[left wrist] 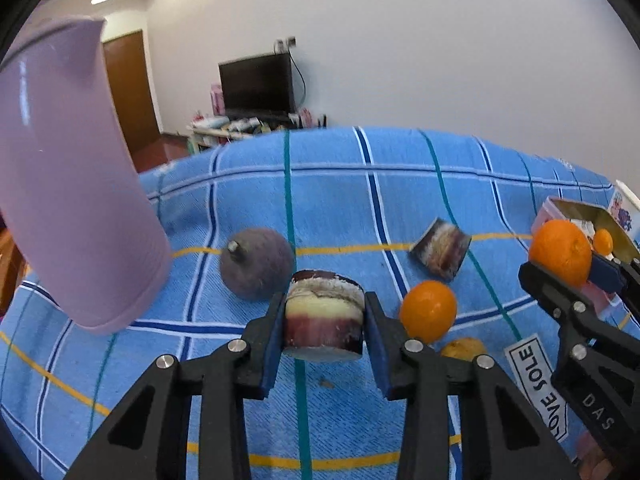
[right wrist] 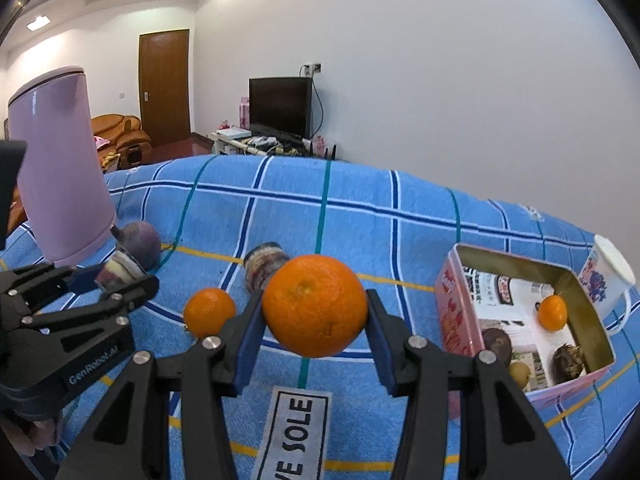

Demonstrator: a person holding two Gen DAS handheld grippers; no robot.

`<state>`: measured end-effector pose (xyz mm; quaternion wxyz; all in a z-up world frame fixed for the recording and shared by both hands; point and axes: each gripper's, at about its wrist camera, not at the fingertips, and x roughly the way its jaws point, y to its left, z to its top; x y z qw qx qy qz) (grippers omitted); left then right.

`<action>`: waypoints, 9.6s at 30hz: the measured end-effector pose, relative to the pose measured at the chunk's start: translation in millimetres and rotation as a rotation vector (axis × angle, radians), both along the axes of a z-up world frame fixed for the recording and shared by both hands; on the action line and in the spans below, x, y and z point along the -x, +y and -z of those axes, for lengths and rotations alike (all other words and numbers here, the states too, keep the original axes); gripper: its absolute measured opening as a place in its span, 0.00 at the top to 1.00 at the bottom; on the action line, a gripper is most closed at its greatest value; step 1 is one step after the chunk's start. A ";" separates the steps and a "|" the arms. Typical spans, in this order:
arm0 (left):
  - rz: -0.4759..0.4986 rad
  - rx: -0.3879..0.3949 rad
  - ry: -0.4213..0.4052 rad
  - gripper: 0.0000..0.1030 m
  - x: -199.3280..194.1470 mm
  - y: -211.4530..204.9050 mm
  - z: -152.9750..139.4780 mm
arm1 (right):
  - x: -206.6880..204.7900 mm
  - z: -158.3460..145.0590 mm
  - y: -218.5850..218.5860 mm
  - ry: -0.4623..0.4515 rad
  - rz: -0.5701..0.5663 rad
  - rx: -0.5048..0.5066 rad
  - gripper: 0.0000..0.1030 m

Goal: Organize fruits
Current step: 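Lift and carry the orange and the striped fruit over the pink tin, then lower into the tin and open the right tool while the left tool releases its fruit, then move both open tools back toward the remaining fruits, then grasp a small tan kiwi with the right tool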

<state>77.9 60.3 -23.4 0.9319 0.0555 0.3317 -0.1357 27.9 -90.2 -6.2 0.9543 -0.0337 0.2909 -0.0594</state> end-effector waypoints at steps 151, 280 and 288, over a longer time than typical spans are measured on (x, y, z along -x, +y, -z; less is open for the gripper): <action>0.137 0.022 -0.039 0.61 52.0 -262.9 -10.9 | 45.5 -1.5 -258.2 -0.002 0.134 -0.183 0.34; -0.336 -0.100 -0.034 0.27 -19.0 53.7 1.9 | -14.4 14.4 21.7 0.115 -0.169 -0.142 0.31; -0.290 -0.104 -0.045 0.27 -17.1 45.2 0.0 | -33.1 34.6 34.7 0.259 -0.209 -0.124 0.47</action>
